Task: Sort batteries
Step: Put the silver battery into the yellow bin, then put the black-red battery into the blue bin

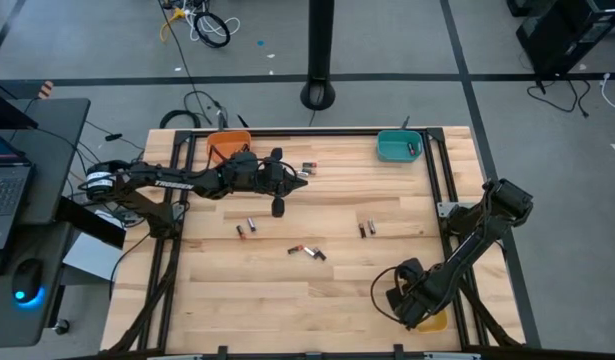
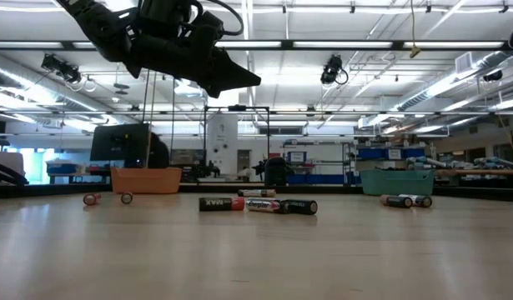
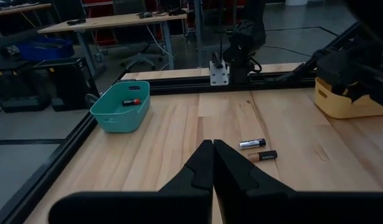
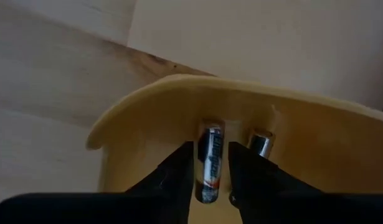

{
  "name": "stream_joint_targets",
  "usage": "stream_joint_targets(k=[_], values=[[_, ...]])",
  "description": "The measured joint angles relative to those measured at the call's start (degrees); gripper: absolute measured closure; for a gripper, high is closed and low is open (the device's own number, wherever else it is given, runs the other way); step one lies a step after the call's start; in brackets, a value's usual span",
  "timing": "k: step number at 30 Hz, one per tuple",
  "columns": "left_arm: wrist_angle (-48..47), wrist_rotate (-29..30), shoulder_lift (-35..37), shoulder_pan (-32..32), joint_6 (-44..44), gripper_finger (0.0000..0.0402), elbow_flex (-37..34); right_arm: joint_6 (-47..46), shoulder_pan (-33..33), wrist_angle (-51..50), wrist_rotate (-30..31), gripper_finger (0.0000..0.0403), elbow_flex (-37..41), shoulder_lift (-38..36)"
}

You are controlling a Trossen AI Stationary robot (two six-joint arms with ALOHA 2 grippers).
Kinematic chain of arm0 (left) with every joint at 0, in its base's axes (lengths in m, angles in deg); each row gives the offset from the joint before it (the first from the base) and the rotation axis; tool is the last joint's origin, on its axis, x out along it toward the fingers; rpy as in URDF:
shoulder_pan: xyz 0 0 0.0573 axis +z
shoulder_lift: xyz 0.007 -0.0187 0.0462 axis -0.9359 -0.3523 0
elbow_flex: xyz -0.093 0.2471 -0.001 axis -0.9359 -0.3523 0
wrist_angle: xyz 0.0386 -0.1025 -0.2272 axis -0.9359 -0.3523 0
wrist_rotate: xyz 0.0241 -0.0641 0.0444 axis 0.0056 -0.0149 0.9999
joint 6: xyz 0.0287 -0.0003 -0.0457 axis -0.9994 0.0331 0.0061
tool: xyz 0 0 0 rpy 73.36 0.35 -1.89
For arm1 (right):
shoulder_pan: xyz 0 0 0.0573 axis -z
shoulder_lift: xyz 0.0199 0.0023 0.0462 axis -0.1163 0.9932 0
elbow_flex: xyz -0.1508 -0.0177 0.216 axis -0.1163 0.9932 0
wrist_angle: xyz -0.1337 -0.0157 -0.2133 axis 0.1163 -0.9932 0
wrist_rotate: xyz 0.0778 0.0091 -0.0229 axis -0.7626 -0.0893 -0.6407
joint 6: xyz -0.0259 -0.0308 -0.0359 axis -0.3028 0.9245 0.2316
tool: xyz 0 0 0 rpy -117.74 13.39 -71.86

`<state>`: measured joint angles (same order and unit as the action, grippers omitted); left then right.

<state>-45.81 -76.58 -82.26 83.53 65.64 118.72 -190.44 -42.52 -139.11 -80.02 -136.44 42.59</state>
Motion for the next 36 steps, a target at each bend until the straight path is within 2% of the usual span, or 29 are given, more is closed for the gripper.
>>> stream_joint_targets(k=[3,6,8,12,16,20,24,27,32,36], values=[[0.0,0.0,0.0,0.0,0.0,0.0389,0.0,1.7,0.6,-0.1,-0.2,0.0280,0.0,0.0],[0.0,0.0,0.0,0.0,-0.1,0.0389,0.0,5.1,1.7,-0.9,-3.8,0.0269,-0.8,0.0],[0.0,0.2,0.0,0.0,-0.3,0.0389,0.0,7.8,2.5,-2.2,-5.7,0.0265,-2.3,-0.3],[0.0,0.9,0.0,0.0,-0.5,0.0389,0.0,12.6,3.6,-7.1,-5.4,0.0272,-7.2,-2.3],[0.1,1.0,0.0,0.0,-1.3,0.0389,-0.1,16.8,4.6,-13.4,2.2,0.0296,-11.5,-5.3],[1.1,1.1,0.3,0.0,-1.9,0.0391,-2.3,22.9,7.6,-12.7,10.7,0.0337,-12.1,-8.1],[1.1,0.4,1.3,-0.3,-1.2,0.0391,-5.0,34.9,12.9,-10.6,15.0,0.0377,-12.1,-8.3],[-1.3,-1.1,1.7,-1.7,-0.1,0.0392,-6.3,47.4,17.9,-4.3,17.5,0.0388,-12.1,-7.3],[-11.9,0.1,2.3,-8.4,0.4,0.0392,-6.5,68.4,25.8,7.7,18.5,0.0374,-12.1,-4.6],[-16.9,3.6,2.2,-15.1,6.8,0.0389,-6.5,79.6,30.4,12.9,19.0,0.0357,-12.1,-3.7]])
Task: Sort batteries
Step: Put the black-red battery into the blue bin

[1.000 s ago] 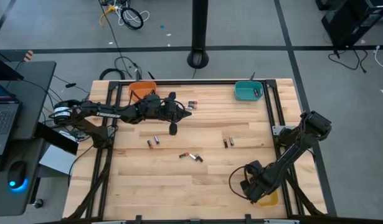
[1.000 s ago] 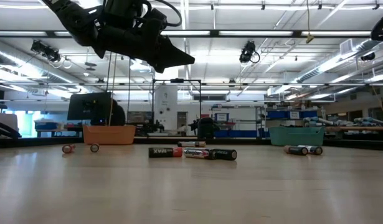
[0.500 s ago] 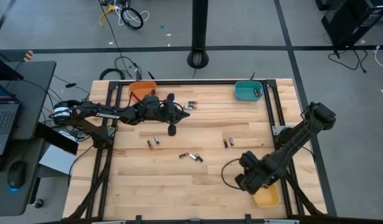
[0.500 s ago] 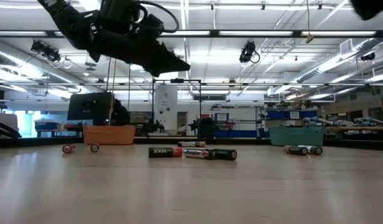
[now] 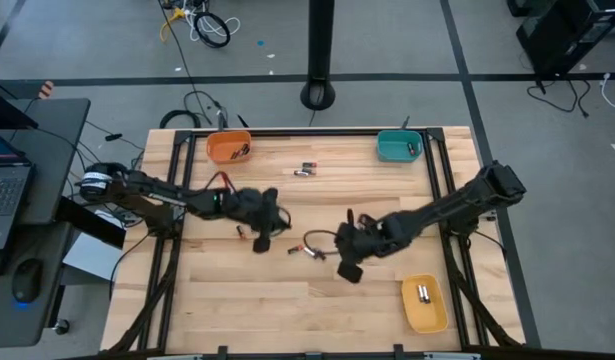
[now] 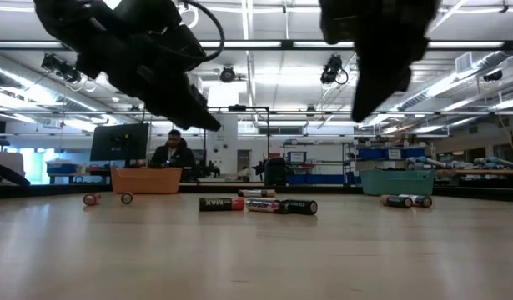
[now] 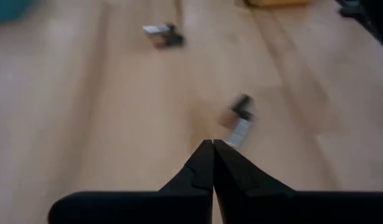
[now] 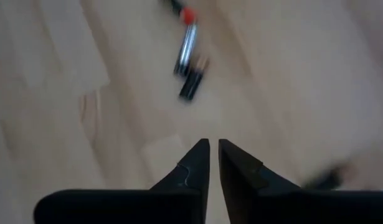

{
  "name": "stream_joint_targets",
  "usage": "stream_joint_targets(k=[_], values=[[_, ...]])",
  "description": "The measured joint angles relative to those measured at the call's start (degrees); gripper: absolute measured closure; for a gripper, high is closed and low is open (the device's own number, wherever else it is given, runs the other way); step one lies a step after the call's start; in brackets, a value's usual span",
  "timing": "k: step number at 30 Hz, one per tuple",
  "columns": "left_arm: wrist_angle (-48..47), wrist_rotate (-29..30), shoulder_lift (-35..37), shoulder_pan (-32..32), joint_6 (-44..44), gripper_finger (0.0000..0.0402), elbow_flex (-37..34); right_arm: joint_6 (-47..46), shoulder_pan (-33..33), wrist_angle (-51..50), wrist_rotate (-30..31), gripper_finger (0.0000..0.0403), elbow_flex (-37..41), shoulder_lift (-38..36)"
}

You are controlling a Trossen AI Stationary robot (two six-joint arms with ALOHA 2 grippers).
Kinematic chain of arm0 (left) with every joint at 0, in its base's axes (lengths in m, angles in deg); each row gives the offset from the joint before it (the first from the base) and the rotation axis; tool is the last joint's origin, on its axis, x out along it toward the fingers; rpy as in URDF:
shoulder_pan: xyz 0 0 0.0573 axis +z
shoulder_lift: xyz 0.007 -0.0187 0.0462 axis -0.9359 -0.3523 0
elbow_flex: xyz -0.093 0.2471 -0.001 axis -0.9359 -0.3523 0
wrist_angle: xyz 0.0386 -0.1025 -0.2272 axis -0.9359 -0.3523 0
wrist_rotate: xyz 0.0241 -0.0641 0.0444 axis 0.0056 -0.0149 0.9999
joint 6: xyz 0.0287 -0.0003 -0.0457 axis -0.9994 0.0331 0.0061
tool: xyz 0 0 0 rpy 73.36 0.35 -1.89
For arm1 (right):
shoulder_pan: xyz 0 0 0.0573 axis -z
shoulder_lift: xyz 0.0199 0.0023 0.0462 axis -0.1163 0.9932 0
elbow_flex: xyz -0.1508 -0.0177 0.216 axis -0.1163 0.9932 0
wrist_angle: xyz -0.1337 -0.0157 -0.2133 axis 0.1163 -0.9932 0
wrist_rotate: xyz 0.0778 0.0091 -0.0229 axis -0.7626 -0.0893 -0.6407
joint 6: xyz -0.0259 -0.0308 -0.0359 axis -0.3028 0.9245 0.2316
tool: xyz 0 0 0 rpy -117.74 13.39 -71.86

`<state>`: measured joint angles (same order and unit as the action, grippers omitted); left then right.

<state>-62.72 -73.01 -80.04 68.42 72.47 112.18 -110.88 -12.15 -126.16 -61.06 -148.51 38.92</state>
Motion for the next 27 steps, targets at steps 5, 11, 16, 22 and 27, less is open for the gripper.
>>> stream_joint_targets(k=[5,11,16,22,27], values=[[-2.3,7.5,-0.3,-6.9,9.4,0.0365,0.0,9.3,3.5,3.6,2.5,0.0347,0.0,-0.1],[-2.6,17.9,-1.4,-12.3,13.1,0.0308,0.0,15.7,5.8,5.2,2.5,0.0347,0.0,-0.2],[1.6,17.9,-5.7,-14.0,17.2,0.0252,0.0,19.6,7.3,5.3,2.5,0.0346,0.0,-0.2],[5.7,18.0,-11.5,-14.5,21.8,0.0209,0.0,22.9,9.1,6.2,2.5,0.0347,0.0,-0.2],[8.1,18.0,-15.7,-14.6,24.1,0.0198,0.0,24.7,9.9,6.6,2.5,0.0351,0.0,-0.2]])
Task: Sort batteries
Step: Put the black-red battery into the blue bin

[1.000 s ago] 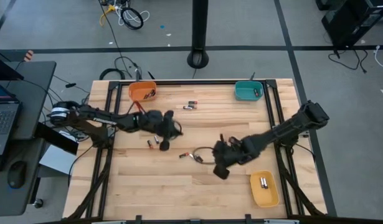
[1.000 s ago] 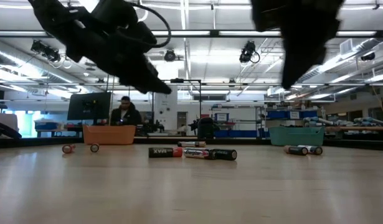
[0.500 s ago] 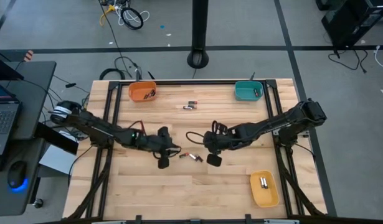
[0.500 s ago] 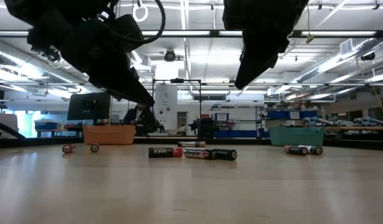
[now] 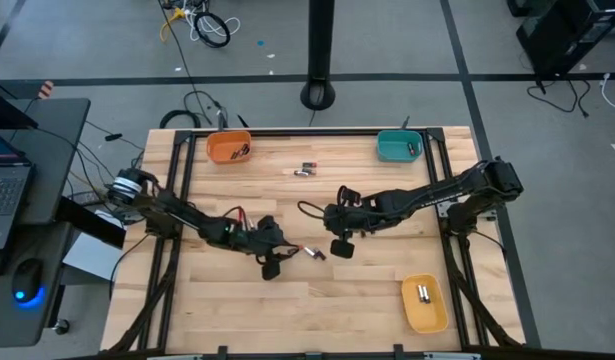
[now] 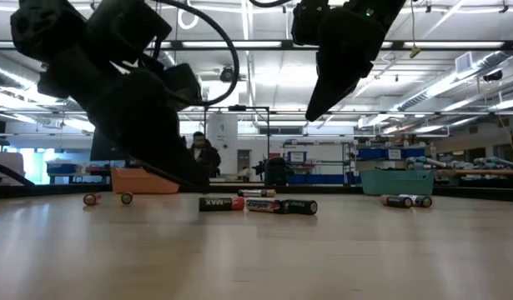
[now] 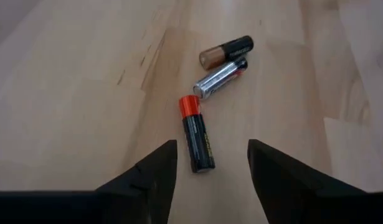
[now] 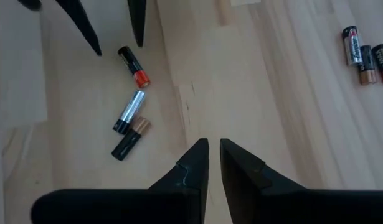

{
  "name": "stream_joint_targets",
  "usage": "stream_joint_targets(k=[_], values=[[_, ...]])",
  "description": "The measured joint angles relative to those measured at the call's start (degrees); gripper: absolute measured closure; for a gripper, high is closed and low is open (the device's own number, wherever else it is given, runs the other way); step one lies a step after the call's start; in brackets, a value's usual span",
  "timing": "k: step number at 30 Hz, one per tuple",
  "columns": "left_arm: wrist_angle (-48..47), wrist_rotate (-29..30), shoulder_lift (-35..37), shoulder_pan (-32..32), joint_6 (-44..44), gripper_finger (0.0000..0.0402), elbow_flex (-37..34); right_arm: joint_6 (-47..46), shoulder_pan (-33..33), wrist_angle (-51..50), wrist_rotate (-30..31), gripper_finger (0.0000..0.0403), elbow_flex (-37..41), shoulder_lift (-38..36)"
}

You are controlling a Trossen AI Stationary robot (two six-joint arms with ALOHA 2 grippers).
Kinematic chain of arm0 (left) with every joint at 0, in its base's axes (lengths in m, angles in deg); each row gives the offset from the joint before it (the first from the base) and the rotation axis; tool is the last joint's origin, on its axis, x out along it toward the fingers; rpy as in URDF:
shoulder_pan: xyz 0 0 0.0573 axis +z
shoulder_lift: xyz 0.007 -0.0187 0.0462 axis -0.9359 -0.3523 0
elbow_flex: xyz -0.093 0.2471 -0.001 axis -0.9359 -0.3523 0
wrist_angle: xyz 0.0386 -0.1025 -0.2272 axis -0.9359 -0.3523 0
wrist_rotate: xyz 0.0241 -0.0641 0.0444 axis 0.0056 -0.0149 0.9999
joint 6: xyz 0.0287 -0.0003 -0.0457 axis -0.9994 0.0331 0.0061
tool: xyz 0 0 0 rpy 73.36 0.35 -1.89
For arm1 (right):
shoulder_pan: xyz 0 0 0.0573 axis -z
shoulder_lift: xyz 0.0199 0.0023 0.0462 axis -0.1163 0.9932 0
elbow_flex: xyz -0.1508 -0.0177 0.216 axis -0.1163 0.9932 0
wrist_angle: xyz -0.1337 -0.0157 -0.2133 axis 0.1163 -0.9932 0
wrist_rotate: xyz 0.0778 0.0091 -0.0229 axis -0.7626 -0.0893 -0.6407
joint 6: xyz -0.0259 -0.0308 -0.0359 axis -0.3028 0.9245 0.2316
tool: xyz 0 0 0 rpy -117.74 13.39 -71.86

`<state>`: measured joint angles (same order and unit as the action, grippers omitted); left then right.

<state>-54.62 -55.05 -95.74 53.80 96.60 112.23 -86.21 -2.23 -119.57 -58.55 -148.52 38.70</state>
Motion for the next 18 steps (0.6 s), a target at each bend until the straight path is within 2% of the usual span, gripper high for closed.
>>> stream_joint_targets(k=[11,14,18], values=[[5.7,2.0,-6.0,-0.1,-1.4,0.0205,0.1,0.5,0.4,1.2,0.1,0.0352,0.0,0.0],[5.6,3.1,-6.1,0.1,-1.4,0.0230,0.1,0.5,0.4,1.5,0.2,0.0355,0.0,0.0],[4.9,3.6,-6.1,0.2,-1.4,0.0289,0.1,0.5,0.4,1.6,0.2,0.0355,0.0,0.0]])
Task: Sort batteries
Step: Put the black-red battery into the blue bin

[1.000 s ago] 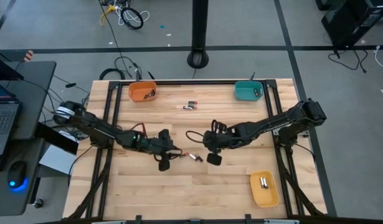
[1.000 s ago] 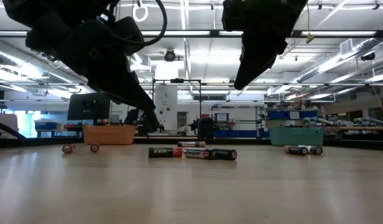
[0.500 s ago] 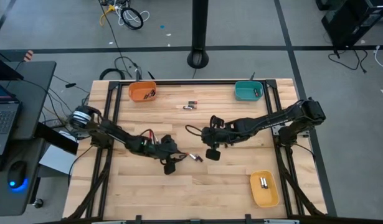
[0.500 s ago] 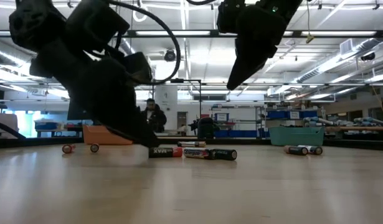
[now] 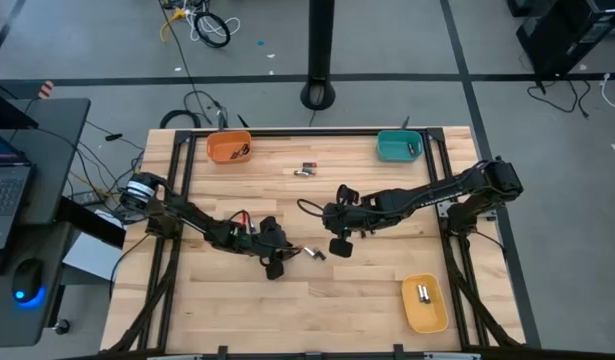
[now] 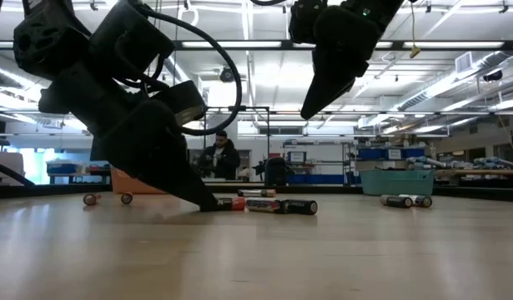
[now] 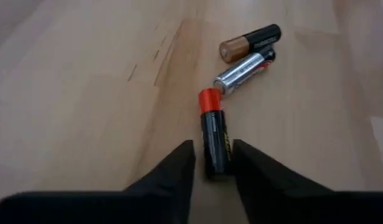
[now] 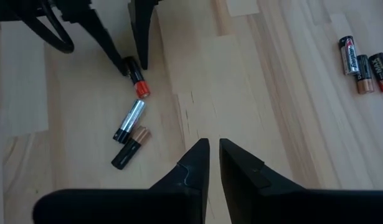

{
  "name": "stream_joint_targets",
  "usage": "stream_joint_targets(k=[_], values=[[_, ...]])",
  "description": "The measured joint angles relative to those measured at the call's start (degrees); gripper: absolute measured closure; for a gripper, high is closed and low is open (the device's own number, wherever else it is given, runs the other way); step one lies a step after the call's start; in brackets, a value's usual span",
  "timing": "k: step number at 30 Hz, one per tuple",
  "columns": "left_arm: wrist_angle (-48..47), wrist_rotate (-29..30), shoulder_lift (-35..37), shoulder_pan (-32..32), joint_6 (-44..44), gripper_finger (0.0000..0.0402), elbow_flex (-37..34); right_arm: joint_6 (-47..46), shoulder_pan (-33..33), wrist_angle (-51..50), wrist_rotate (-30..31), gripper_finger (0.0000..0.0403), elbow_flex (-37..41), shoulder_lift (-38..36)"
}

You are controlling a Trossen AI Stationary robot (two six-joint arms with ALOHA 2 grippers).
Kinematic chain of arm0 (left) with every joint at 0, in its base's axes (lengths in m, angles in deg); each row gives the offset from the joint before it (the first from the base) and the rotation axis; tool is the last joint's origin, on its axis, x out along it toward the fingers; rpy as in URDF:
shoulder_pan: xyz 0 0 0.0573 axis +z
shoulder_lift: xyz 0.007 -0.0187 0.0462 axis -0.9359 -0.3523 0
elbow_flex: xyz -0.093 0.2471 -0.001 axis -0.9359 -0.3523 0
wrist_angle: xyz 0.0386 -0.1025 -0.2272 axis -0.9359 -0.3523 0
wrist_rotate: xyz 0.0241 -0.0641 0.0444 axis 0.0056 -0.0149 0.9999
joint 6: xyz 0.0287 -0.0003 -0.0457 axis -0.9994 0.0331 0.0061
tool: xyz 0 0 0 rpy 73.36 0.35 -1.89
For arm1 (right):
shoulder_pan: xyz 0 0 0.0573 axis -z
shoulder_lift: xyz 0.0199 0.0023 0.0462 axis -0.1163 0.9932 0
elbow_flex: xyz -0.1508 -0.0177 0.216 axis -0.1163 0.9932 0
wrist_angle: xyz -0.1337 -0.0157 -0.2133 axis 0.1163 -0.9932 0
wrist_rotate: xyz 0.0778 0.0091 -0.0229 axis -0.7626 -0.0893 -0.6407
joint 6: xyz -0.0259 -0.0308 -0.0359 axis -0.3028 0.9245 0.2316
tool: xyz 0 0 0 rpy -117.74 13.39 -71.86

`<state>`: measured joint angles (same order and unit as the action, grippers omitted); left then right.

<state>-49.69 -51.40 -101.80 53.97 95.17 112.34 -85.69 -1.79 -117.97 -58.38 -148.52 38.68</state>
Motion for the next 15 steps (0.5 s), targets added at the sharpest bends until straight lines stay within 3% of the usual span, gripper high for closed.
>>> stream_joint_targets(k=[4,10,15], values=[[-0.3,0.4,0.0,0.0,-1.7,0.0350,0.0,0.0,0.0,0.0,0.0,0.0352,0.0,0.0],[-2.4,2.0,1.9,0.1,-3.7,0.0353,-0.1,0.4,0.0,0.0,0.0,0.0357,0.0,0.0],[-7.8,5.6,9.3,0.6,-6.5,0.0353,-0.2,3.4,0.0,-3.0,-1.1,0.0363,0.0,0.0]])
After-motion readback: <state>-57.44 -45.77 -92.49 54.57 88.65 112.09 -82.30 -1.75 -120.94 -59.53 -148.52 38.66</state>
